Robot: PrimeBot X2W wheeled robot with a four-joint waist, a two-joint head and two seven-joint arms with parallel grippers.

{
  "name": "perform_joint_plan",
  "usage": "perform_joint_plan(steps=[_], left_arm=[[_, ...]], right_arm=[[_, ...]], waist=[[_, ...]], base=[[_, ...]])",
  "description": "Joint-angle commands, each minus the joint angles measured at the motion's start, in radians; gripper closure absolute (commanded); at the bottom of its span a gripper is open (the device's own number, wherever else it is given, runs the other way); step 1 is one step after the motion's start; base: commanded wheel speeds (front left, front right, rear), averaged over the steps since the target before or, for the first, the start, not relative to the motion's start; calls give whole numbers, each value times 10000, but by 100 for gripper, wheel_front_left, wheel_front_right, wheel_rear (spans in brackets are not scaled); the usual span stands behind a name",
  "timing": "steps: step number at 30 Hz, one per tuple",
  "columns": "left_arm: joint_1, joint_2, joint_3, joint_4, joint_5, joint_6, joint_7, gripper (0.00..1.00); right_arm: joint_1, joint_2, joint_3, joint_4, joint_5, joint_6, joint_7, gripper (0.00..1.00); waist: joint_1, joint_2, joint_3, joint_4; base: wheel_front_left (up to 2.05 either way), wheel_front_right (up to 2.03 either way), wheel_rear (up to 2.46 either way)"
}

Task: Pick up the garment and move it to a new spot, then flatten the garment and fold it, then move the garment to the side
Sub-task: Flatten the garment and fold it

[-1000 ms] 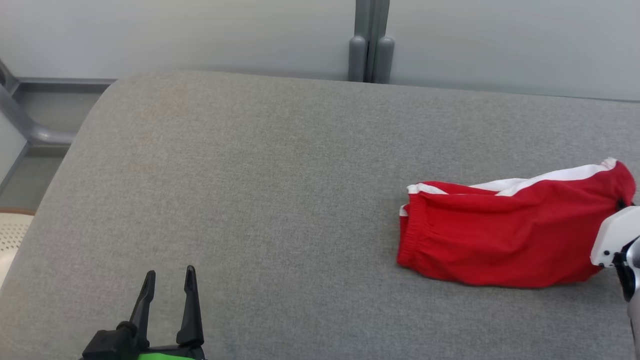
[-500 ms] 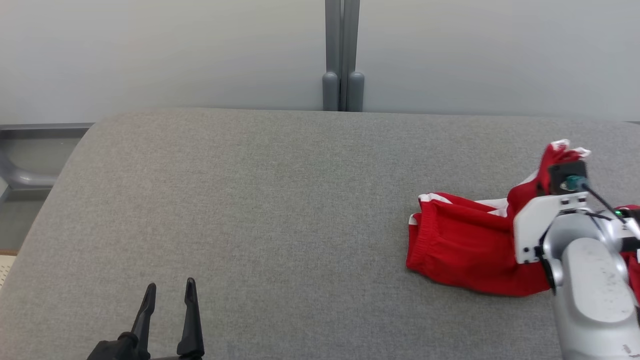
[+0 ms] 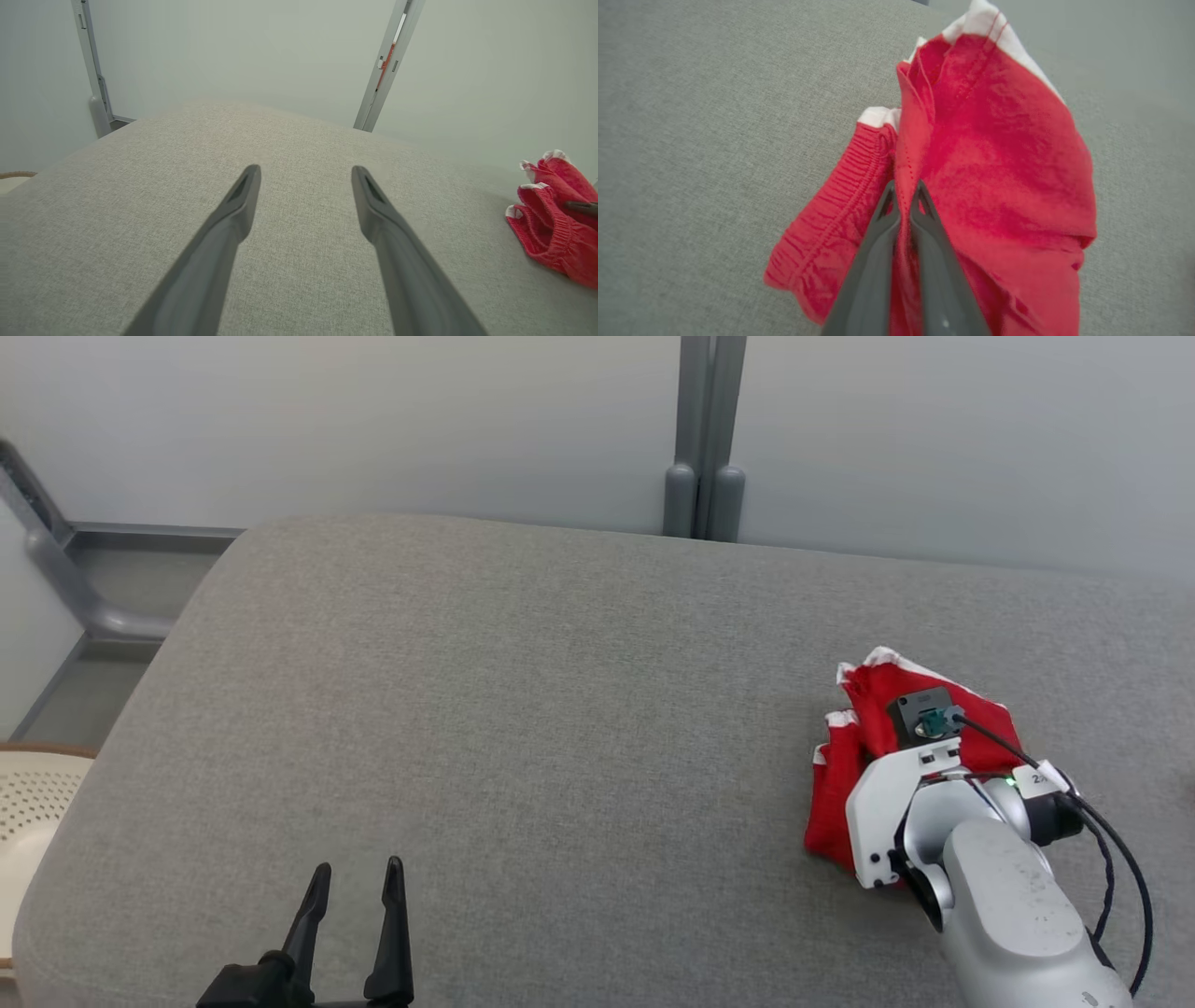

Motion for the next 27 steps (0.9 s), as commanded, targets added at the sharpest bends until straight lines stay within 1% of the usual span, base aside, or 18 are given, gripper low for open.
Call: perform_joint_plan(steps=[1,2,3,4,8,12,13,16,18,22,23,24,27], left_arm=[[-164,19,21,10,-17,14,-28,0],[-158,19,23,13,-23,25,-28,0],[-152,18,26,14,-25,36,-28,0],[-142,18,34,15,-25,44,-28,0],[-84,18,97,-5,-29,79,-28,0],[-1,18,169,-66,-62,137,-28,0],[12,18,178,-70,-76,141,-28,0],[36,18,192,-89,-115,152,-28,0],[41,18,160,-103,-123,154,-28,0],[-22,19,90,-76,-144,115,-28,0],[-37,19,85,-70,-169,107,-28,0],[-55,19,77,-75,-190,112,-28,0],[-161,19,14,-71,-242,101,-28,0]], right_arm=[[-170,-14,239,140,302,-21,-114,100],[-199,-13,375,208,452,-21,-167,100],[-227,-14,553,238,550,-21,-229,46],[-232,-16,690,279,754,-21,-271,0],[-370,-24,1083,174,1428,-21,-567,0],[-432,-18,1520,-445,2626,-21,-1013,0],[-427,-30,1463,-647,2816,-21,-1171,0],[-320,-66,972,-1104,2643,-21,-1520,0],[-62,-205,418,-1325,2337,-21,-1727,0],[534,-495,-808,-1343,1233,-21,-2051,0],[668,-543,-1123,-1304,809,-18,-2223,55],[778,-558,-1345,-1264,483,-16,-2397,100],[1171,-383,-1816,-732,-306,-18,-2776,100]], waist=[[0,-1,61,297],[0,-1,62,335],[0,-1,60,359],[0,-1,55,379],[0,-1,16,345],[0,-1,-62,104],[0,-1,-77,26],[0,-1,-99,-181],[0,-1,-100,-275],[0,-1,-81,-322],[0,-1,-76,-318],[0,-1,-68,-307],[0,-1,-51,-225]], base=[[0,0,0],[0,0,0],[0,0,0],[0,0,0],[0,0,0],[0,0,0],[0,0,0],[0,0,0],[0,0,0],[0,0,0],[0,0,0],[0,0,0],[0,0,0]])
